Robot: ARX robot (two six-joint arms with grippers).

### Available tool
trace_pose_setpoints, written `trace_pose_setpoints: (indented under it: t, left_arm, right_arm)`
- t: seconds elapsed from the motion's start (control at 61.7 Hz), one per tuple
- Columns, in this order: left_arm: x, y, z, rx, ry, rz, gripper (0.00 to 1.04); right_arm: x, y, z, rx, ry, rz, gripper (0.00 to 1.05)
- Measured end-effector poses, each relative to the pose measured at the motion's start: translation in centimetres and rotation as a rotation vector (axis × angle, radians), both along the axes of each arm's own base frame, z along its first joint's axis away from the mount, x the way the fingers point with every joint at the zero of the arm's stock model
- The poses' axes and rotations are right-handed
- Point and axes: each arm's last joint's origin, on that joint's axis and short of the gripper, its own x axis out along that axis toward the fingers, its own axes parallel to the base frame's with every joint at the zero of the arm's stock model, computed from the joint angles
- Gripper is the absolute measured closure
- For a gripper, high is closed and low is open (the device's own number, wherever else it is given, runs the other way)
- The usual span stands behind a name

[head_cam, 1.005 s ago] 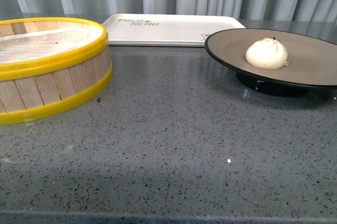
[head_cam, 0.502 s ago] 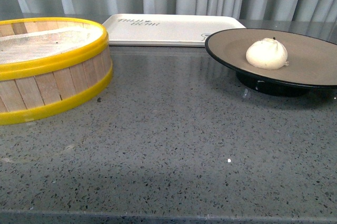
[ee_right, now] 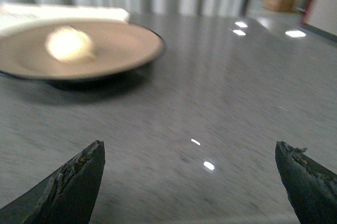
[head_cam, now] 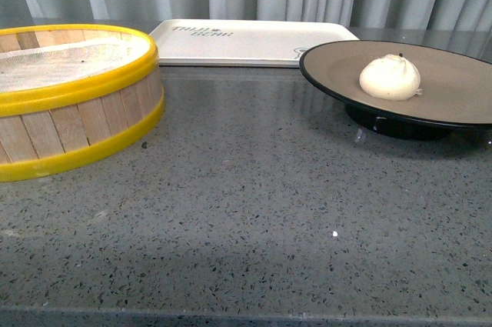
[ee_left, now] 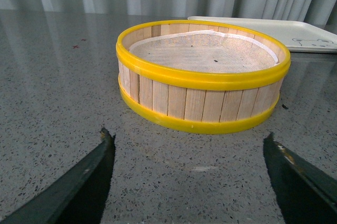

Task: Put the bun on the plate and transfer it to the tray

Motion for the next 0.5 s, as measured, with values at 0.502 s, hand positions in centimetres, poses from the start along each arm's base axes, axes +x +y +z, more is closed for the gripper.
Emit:
trace_pose_setpoints:
  t: [0.502]
  left_arm:
    - [0.0, 0.0, 0.0, 0.0, 0.0, 0.0, 0.07]
  right_arm:
    - [9.4, -10.4, 8.0, 0.372, -0.091, -0.256, 0.08]
